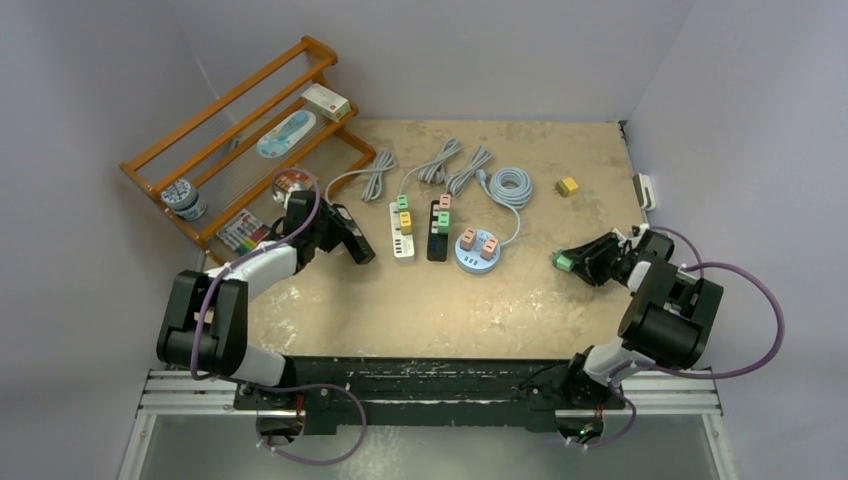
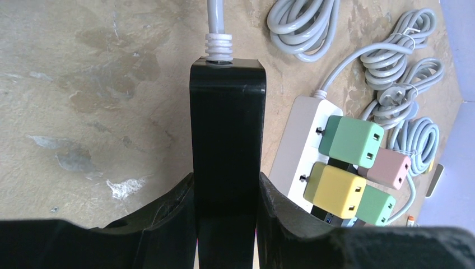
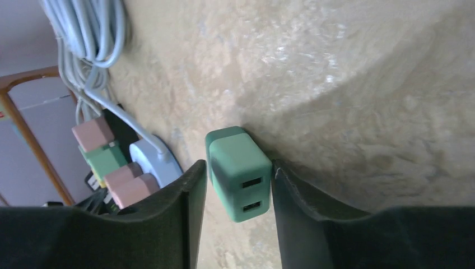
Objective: Pull the plug off the socket
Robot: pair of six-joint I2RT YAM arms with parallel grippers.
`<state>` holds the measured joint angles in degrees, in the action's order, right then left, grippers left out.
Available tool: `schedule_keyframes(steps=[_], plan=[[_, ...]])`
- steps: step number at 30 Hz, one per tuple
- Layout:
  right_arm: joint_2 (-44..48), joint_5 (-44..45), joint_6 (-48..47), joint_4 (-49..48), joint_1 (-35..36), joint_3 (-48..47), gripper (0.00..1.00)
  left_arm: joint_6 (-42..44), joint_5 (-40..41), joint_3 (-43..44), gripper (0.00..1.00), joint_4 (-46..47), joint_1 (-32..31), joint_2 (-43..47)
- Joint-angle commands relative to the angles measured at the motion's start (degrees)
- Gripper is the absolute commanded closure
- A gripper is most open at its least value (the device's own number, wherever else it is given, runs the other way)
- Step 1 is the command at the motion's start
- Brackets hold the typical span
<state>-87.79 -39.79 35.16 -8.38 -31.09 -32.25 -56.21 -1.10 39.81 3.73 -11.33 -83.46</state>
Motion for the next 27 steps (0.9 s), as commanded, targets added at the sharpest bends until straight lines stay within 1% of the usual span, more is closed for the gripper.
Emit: schedule_keyframes(steps=[1,3,4,5,6,7,9,10,12,13,17,21,22,23,24,25,27], plan=[[0.9,7.1,-3.1,4.7,-0.4,-2.4,0.45,3.6,0.0,4.5,0.63,-2.8,1.2,0.3],[2.0,11.9,-3.9,6.1,-0.4,-3.5,0.32,5.0,1.3,5.6,0.61,-5.3,1.4,-0.1],[3.0,13.4,-3.9,6.6,-0.4,-3.6,0.27,5.5,2.0,6.1,0.59,-6.5,1.5,-0.3],[4.0,15.0,-3.9,6.9,-0.3,-3.8,0.24,5.9,2.9,6.7,0.56,-7.7,1.5,-0.3],[4.9,16.2,-3.7,7.4,-0.3,-3.9,0.15,6.2,4.3,7.4,0.53,-9.5,1.5,-0.5],[6.1,17.2,-3.7,7.7,-0.3,-4.0,0.1,6.8,5.6,8.2,0.49,-10.9,1.5,-0.7],[8.2,19.5,-3.7,8.3,0.1,-4.6,0.09,8.6,7.3,10.0,0.46,-13.4,1.5,-0.7],[9.5,21.0,-3.6,8.7,0.8,-5.0,0.09,9.4,8.3,11.1,0.43,-14.8,1.5,-0.7],[12.7,24.7,-3.6,9.2,3.2,-6.4,0.08,11.1,10.0,13.0,0.39,-17.1,1.5,-0.4],[13.6,27.2,-3.5,9.6,5.3,-7.3,0.08,11.9,10.8,13.8,0.35,-18.1,1.5,-0.2],[17.1,38.0,-3.7,10.4,17.0,-13.0,0.08,14.3,12.3,16.7,0.31,-20.4,1.5,0.9],[16.5,44.5,-6.0,8.0,29.7,-18.8,0.06,17.8,14.3,19.9,0.28,-22.3,1.5,2.8],[15.8,46.0,-7.2,7.4,33.0,-20.5,0.03,19.2,14.8,20.5,0.27,-22.1,1.5,3.7],[14.6,47.8,-9.3,7.1,36.7,-22.1,0.02,20.4,14.8,21.1,0.27,-21.3,1.5,4.8],[13.3,49.0,-11.1,6.6,40.2,-23.8,0.02,21.7,13.7,21.4,0.26,-19.7,1.5,6.2],[11.7,50.6,-13.1,6.2,45.3,-26.8,0.02,22.5,12.5,22.0,0.25,-18.2,1.5,7.7],[7.9,53.7,-17.0,5.5,52.5,-30.5,0.02,22.3,10.4,22.3,0.24,-14.1,1.5,12.2]])
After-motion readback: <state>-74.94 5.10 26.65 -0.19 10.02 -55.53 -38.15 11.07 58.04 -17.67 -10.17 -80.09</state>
